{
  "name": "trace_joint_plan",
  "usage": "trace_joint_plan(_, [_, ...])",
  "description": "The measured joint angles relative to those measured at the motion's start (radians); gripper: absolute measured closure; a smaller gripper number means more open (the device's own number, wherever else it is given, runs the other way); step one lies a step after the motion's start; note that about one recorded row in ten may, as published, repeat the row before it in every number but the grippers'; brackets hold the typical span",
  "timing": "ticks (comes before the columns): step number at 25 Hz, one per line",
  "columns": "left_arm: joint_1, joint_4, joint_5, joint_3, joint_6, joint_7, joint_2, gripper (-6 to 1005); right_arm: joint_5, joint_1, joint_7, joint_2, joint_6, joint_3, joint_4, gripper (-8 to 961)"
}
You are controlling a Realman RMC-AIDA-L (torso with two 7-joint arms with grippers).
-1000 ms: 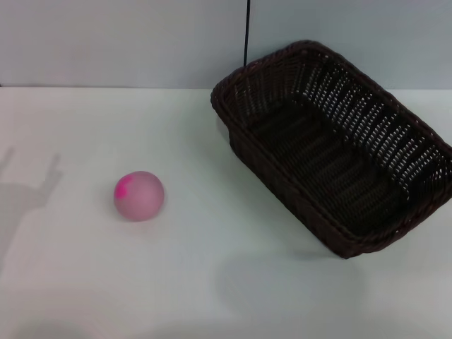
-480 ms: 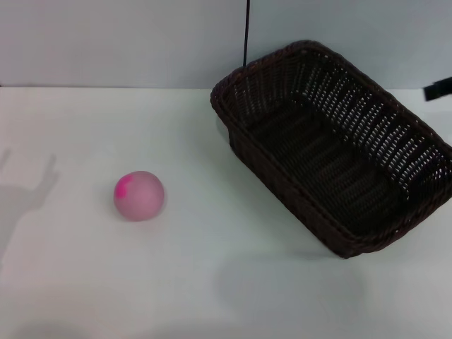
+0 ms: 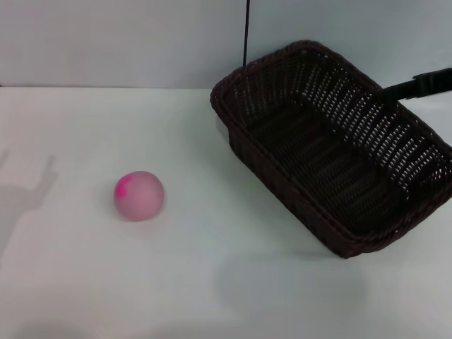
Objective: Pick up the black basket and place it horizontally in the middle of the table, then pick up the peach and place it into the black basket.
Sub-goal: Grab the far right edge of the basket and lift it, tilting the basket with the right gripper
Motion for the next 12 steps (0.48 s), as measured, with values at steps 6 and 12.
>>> trace_joint_plan(6, [-0.004,0.000,0.000,0.000,-0.001,0.000,0.000,197,0.062,0.005,-0.080,0.002,0.072,0.000,0.118,285])
trace_joint_plan(12, [-0.006,0.000,0.000,0.000,-0.007,0.003,0.000,202,0.057,0.008,-0.096,0.006,0.115,-0.013,0.161,303])
